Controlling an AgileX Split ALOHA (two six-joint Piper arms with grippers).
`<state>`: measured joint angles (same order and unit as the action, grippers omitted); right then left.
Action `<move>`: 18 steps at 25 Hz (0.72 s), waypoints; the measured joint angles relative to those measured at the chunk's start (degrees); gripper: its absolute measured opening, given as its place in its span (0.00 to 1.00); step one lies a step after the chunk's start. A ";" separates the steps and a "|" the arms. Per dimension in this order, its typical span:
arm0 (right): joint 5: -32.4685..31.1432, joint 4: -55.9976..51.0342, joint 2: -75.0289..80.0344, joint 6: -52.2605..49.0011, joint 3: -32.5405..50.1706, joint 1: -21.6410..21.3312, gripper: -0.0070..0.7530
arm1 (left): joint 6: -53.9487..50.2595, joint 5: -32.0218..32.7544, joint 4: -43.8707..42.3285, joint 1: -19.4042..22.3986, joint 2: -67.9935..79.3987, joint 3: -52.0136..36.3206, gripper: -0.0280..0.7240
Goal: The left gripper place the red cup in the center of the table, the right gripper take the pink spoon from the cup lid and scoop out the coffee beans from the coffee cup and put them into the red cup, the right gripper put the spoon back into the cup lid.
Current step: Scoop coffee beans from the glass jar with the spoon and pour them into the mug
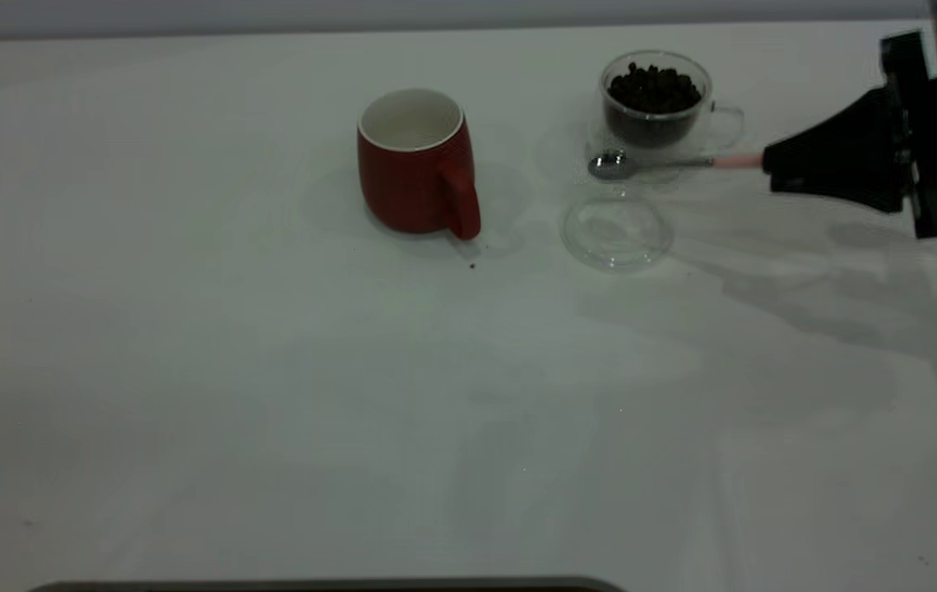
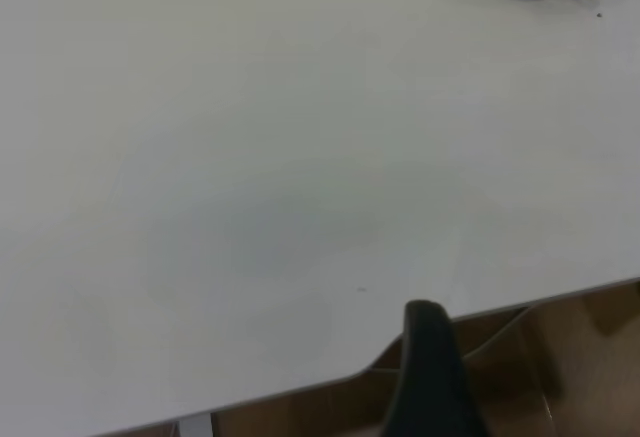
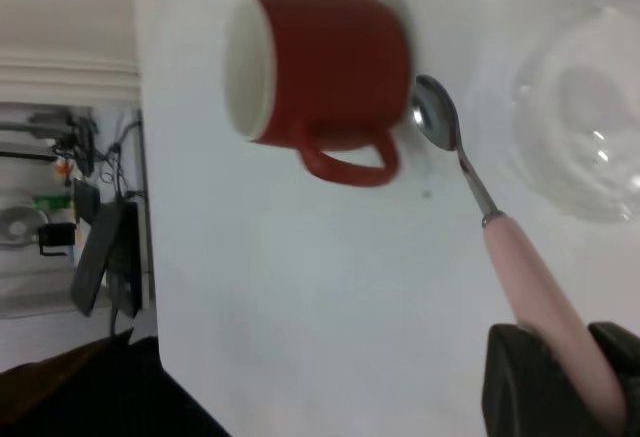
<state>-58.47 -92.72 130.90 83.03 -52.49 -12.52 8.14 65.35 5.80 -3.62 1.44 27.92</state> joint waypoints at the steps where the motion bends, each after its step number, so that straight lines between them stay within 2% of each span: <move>1: 0.00 -0.34 -1.22 0.34 0.13 0.00 0.16 | 0.00 0.00 0.00 0.00 0.00 0.00 0.82; 6: 1.90 -0.83 -4.39 0.57 -2.67 -0.06 0.16 | 0.00 0.00 0.00 0.00 0.00 0.00 0.82; 18: 11.19 5.66 -3.69 -6.97 -14.54 -0.12 0.16 | 0.00 0.00 0.00 0.00 0.00 0.00 0.82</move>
<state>-47.28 -87.06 127.21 76.06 -67.03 -12.64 8.14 65.35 5.80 -3.62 1.44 27.92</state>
